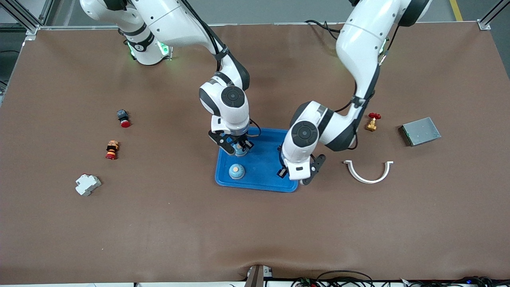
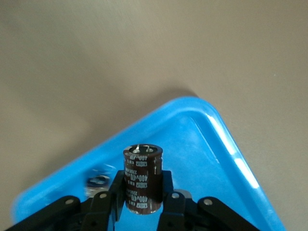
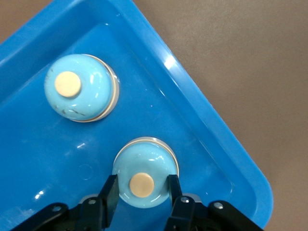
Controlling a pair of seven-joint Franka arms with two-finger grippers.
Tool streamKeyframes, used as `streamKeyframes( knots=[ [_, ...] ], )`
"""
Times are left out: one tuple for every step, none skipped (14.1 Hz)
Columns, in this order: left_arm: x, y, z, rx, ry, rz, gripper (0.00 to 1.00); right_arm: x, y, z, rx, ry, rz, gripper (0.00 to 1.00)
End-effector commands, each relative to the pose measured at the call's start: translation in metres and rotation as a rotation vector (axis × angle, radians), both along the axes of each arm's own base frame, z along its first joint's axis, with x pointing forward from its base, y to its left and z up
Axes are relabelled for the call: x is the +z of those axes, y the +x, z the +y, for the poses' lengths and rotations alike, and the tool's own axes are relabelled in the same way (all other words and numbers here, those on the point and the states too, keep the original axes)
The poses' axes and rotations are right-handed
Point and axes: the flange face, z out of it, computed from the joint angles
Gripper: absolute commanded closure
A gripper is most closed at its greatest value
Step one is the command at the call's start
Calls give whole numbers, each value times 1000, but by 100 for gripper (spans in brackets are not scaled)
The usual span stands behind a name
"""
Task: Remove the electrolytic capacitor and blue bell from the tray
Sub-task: 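Carry the capacitor toward the white arch while the right gripper holds the bell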
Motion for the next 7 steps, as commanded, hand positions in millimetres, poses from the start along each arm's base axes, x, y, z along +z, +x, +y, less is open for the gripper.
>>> streamKeyframes(
  knots=[
    [39,-6,26,-133,47,65,95,4,4,1,-15,-7,-11,100],
    [52,-2,47,-180,57,105,95,3,4,2,-15,-6,-12,85],
    [65,-2,61,-216,59,131,95,1,4,2,-13,-5,-14,65],
    [73,-3,74,-248,59,145,95,0,5,0,-16,-4,-16,46],
    [79,-5,90,-288,52,150,94,-2,5,0,-16,-6,-14,22],
    [85,-11,109,-338,47,161,94,-4,5,-1,-16,-10,-13,7],
    [89,-18,129,-393,39,172,94,-5,5,-2,-17,-12,-13,0]
  ],
)
